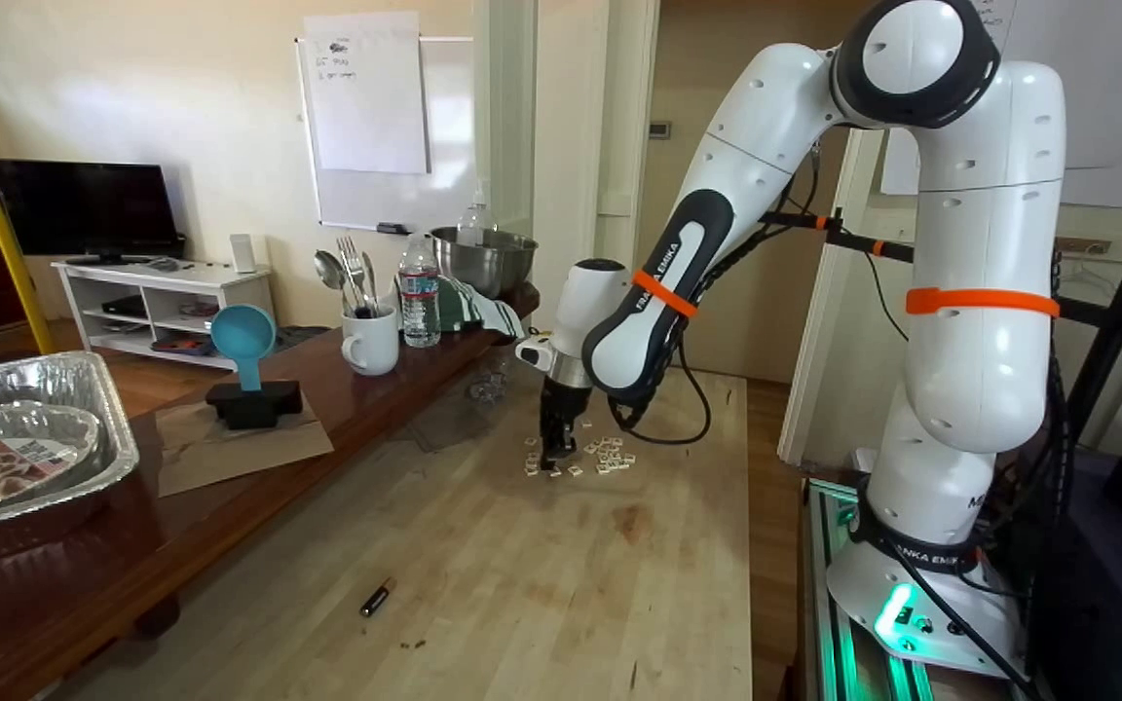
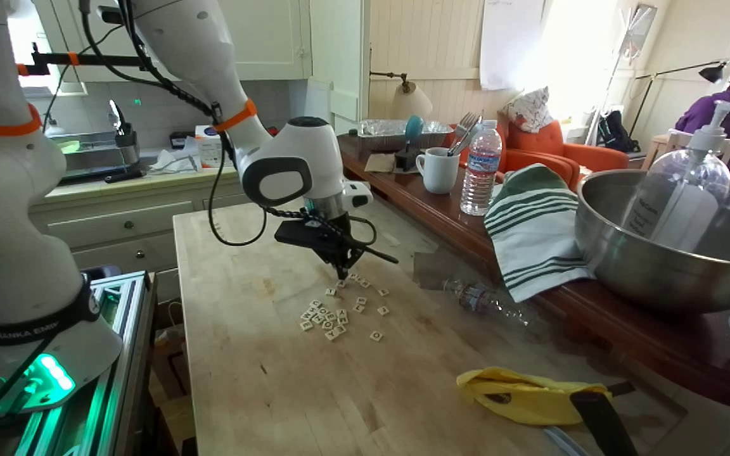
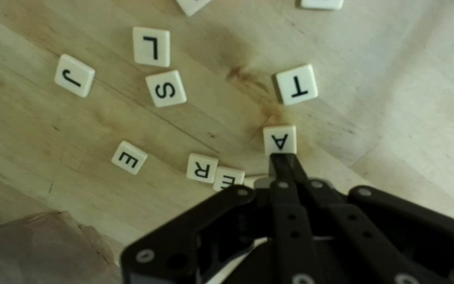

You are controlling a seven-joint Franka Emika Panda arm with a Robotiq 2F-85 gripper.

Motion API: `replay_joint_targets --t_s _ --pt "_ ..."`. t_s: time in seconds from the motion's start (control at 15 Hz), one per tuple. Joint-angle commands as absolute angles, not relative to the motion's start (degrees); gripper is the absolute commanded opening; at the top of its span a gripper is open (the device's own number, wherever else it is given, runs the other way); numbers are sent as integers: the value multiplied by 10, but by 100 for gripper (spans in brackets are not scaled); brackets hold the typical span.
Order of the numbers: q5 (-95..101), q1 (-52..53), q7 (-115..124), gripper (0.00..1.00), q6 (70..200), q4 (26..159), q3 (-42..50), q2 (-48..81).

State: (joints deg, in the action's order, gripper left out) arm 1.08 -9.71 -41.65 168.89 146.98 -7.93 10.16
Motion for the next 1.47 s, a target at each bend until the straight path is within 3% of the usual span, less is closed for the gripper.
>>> replay_joint_targets --t_s 0.0,0.73,1.4 --pt "-23 -104 -427 0 1723 1482 -95 90" --pt "-40 -117 -426 0 1786 1450 -115 148" --pt "-55 -146 -435 0 1751 1422 -159 181"
